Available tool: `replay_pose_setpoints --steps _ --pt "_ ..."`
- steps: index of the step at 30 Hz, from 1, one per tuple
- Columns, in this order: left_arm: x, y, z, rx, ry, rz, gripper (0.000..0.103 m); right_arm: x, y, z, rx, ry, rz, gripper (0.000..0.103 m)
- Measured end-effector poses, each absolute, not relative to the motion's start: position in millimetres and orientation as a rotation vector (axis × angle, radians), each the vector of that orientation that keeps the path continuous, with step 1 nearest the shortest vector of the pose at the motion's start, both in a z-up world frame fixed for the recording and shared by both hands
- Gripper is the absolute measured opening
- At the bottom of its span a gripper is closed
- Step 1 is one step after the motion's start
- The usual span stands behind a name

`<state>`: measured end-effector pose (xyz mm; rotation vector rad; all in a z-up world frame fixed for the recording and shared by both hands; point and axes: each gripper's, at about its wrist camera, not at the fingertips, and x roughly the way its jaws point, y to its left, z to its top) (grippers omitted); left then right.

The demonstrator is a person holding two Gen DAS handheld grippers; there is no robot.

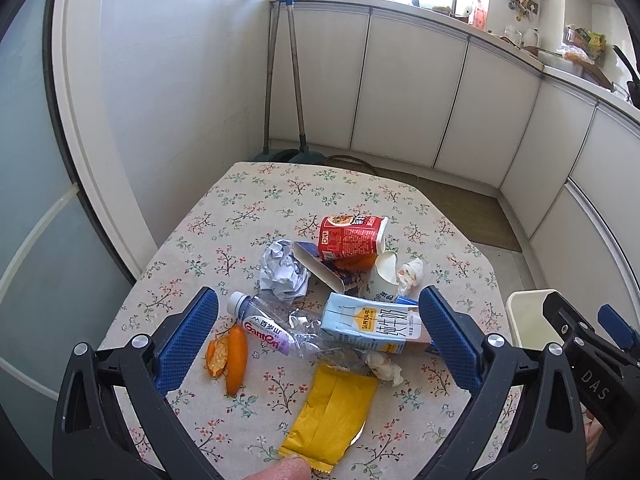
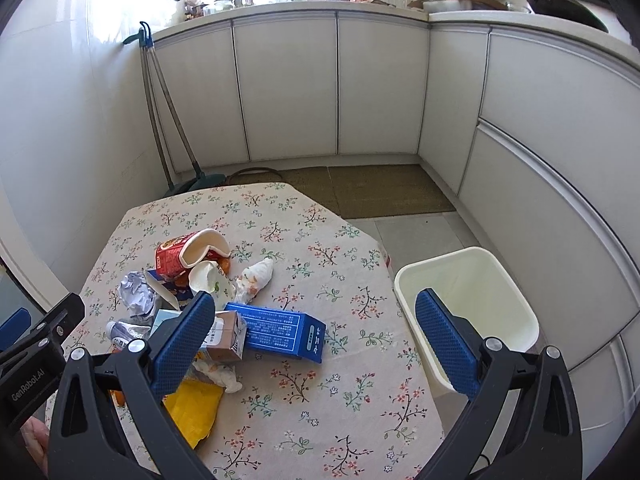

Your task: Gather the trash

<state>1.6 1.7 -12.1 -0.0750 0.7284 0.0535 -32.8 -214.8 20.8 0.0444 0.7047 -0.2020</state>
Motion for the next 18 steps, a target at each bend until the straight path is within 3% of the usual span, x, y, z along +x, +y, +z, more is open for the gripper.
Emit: replay_pose_setpoints --steps 10,18 --pt "35 59 -28 -0.26 0.885 0.124 0.096 8 -212 -45 0.156 0.931 -0.136 0.098" --pt "77 104 -55 -0.414 0.989 0.067 0.096 18 -221 -53 0.286 1.009 -0.073 0.098"
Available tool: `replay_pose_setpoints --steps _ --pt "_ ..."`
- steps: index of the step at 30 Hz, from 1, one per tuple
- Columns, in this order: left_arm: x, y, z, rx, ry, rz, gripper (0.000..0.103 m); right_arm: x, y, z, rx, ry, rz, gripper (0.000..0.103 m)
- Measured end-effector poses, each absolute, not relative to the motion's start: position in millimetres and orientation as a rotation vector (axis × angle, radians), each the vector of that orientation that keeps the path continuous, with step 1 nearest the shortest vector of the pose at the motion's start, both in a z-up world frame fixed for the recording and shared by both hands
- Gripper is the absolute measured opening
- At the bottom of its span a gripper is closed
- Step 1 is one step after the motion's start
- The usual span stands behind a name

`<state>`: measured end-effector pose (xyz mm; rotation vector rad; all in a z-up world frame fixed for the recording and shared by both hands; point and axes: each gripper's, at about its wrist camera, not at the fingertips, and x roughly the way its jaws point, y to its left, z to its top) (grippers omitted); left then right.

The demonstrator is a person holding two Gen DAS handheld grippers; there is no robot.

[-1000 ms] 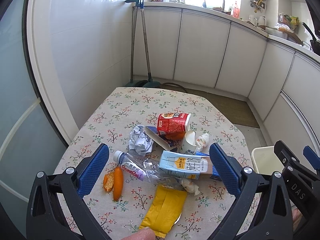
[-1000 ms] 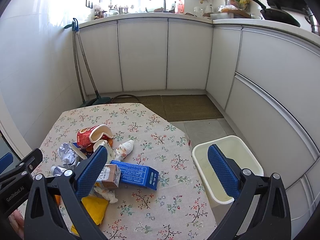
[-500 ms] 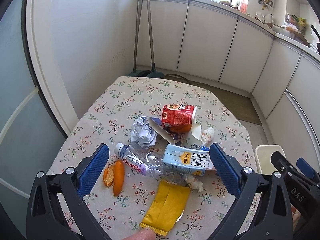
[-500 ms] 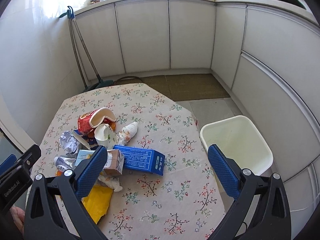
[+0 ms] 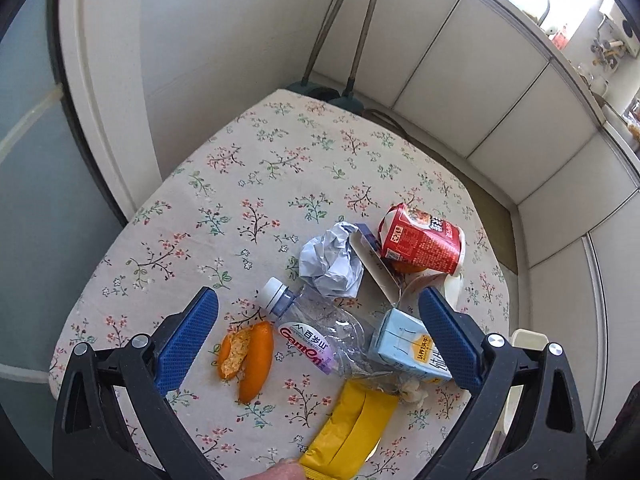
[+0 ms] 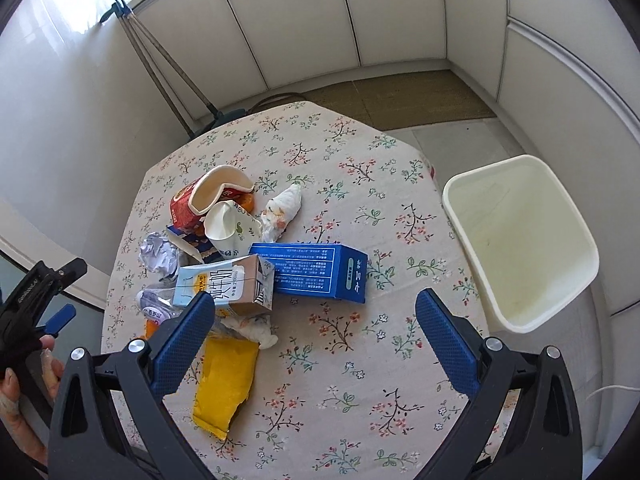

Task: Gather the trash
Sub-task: 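Grasp the crumpled white paper with the left gripper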

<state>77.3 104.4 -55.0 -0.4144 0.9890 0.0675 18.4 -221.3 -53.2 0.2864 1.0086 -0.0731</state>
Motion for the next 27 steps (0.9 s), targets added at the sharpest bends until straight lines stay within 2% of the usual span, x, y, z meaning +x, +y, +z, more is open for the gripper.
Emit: replay_pose_setpoints --steps 6,16,17,19,21,22,24,26,27 --pt "108 123 -102 -0.536 1.158 0.002 0.096 25 -230 -56 0.36 1.048 -0.053 0.098" --pt "149 109 -131 -0.472 1.189 -0.033 0.095 38 -235 -75 0.424 1.072 -0.028 0.098" --pt "153 107 -133 -0.466 1.187 -0.035 0.093 39 -234 -77 0.424 1.077 -0.027 0.098" --pt "162 104 -139 -0.455 1.186 -0.045 0.084 42 -234 -81 0.428 1.084 -0.024 0.098" --pt "171 101 -147 -0.441 1.203 -0.053 0.067 45 -233 -84 0.441 1.087 -0.011 0.098" --pt "173 100 -150 -0.437 1.214 -0.058 0.063 46 -234 -86 0.452 1.084 0.001 0.098" --pt "176 99 -153 -0.442 1.22 -0.066 0.041 48 -234 -87 0.473 1.075 0.019 0.098" --pt "177 100 -151 -0.456 1.209 -0.088 0.027 51 -233 -88 0.488 1.065 0.039 0.098" --pt "176 100 -149 -0.46 1.202 -0.098 0.022 53 -232 -89 0.498 1.058 0.051 0.098"
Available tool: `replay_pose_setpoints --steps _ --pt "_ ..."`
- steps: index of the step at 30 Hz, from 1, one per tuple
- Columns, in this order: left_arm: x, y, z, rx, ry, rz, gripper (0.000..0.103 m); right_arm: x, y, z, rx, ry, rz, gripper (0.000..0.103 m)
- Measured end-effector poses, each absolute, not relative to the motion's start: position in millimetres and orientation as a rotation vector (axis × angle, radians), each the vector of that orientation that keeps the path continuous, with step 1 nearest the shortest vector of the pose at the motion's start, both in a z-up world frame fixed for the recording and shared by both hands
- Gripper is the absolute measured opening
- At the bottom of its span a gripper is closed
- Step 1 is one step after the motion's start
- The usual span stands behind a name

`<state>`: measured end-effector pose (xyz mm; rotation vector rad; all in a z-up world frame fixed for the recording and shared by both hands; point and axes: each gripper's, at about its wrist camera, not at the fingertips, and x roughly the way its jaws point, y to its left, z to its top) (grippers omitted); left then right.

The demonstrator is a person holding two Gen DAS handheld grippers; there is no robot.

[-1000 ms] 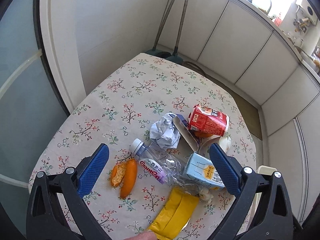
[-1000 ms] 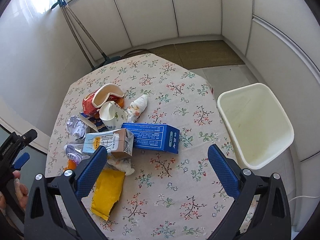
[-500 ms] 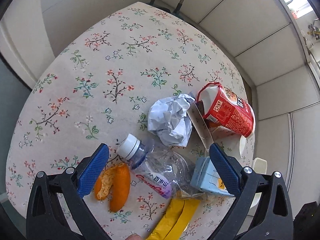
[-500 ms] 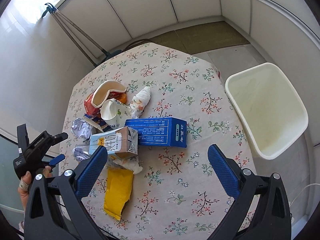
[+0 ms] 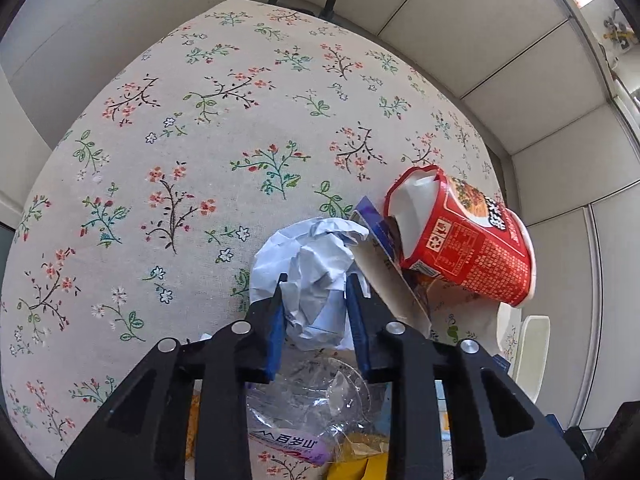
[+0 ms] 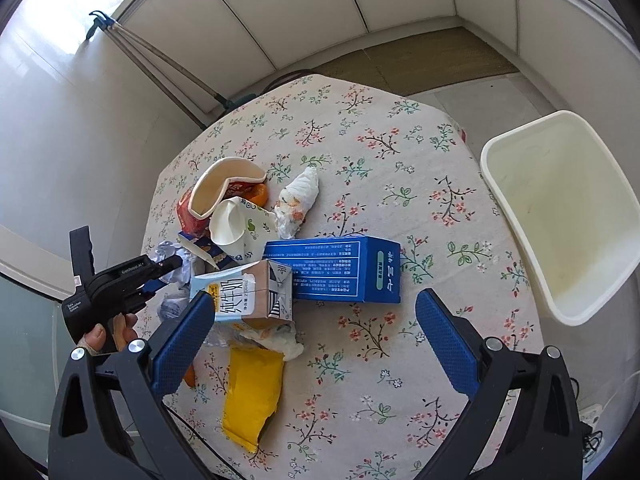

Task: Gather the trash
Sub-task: 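Grasp the crumpled white paper with the left gripper, then grasp the red noodle cup with the right gripper while the left holds the paper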

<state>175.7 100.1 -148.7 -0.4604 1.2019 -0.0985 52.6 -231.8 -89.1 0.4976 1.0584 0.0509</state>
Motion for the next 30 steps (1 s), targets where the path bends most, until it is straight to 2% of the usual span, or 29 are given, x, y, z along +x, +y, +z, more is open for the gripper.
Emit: replay_pose_setpoints --steps 3,9,12,14,20,30 --pt "170 96 -138 -0.44 1.177 -0.112 0.013 59 -227 -89 0.519 1.047 0.099 0.097" --pt "138 103 -92 -0.467 1.086 -0.119 0.013 95 -211 -88 0.581 1.049 0.235 0.095" --pt "114 106 -61 -0.474 1.016 -0.114 0.013 128 -200 -87 0.634 1.056 0.291 0.083" --pt "100 109 -42 -0.493 0.968 -0.128 0.013 150 -188 -91 0.671 1.093 0.335 0.068" --pt "88 109 -9 -0.443 0.872 -0.126 0.013 189 -155 -104 0.67 1.142 0.341 0.054" --pt "92 121 -23 -0.465 0.921 -0.11 0.013 223 -138 -128 0.64 1.187 0.256 0.053"
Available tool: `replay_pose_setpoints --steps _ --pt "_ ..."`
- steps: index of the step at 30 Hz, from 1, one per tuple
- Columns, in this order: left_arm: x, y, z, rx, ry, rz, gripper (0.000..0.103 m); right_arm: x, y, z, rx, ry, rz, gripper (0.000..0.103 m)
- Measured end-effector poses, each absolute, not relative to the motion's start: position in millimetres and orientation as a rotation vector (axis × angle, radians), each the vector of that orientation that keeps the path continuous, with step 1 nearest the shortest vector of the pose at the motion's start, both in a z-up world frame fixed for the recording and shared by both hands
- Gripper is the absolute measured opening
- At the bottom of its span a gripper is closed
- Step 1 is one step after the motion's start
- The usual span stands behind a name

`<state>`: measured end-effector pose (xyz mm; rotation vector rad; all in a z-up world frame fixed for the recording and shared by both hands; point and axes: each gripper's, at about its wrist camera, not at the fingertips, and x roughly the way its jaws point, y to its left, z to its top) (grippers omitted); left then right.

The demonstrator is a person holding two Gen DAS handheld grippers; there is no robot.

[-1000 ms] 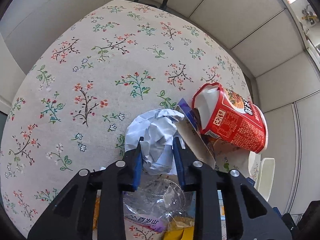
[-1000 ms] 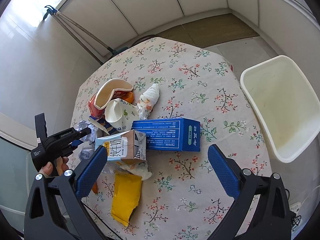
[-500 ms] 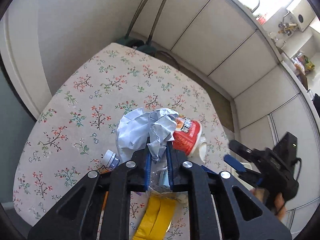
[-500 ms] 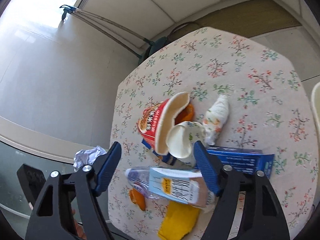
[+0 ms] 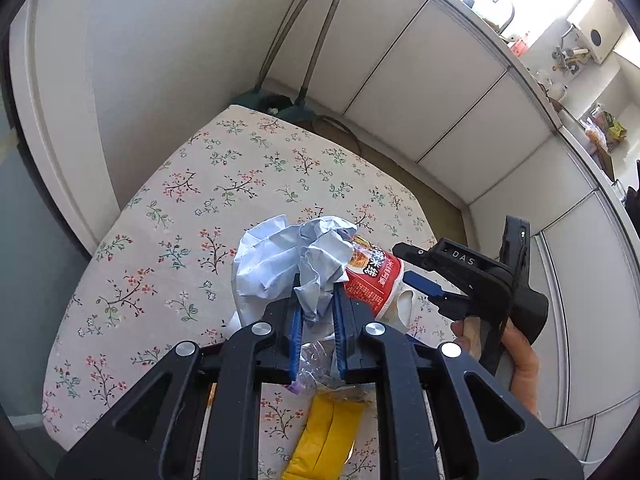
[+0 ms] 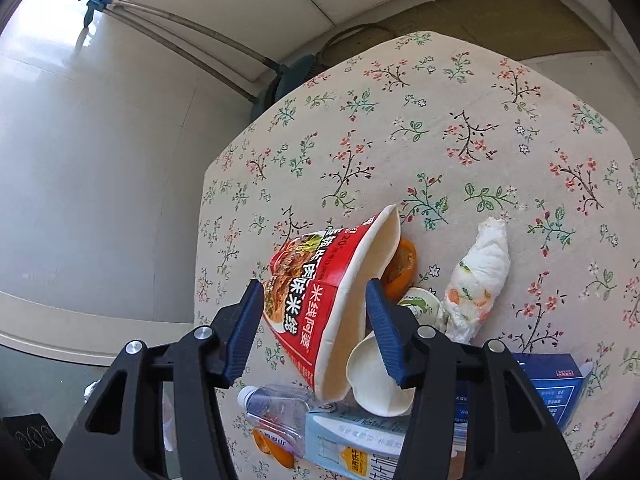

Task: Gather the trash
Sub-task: 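Grasp the red noodle cup with the right gripper while the left holds the paper, then carry the red cup to the white bin and open the right gripper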

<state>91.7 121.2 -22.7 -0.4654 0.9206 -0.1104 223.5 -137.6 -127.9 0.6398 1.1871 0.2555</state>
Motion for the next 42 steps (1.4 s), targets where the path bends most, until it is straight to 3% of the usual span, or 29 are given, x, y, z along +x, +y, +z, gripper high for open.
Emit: replay_pose_setpoints --steps 3,5,14,22,30,35,39,42 --pt "91 122 -23 -0.457 0.918 -0.104 0.013 228 -135 -135 0.637 1.196 0.255 0.043" --pt "91 123 -24 -0.453 0.919 -0.101 0.013 232 -132 -142 0.639 1.213 0.256 0.026" --pt "87 120 -19 -0.452 0.898 -0.091 0.013 208 -138 -117 0.681 1.085 0.301 0.005" --pt "80 106 -8 -0.425 0.868 -0.126 0.013 151 -179 -59 0.664 0.919 0.266 0.005" --pt "79 85 -6 -0.392 0.86 -0.163 0.013 70 -279 1 0.59 0.714 0.032 0.005" --pt "78 62 -11 -0.343 0.861 -0.185 0.013 38 -336 2 0.489 0.655 -0.186 0.005" --pt "80 40 -17 -0.319 0.877 -0.209 0.013 37 -367 -24 0.43 0.731 -0.279 0.005" --pt "80 21 -23 -0.314 0.89 -0.243 0.013 34 -377 -31 0.42 0.764 -0.303 0.012"
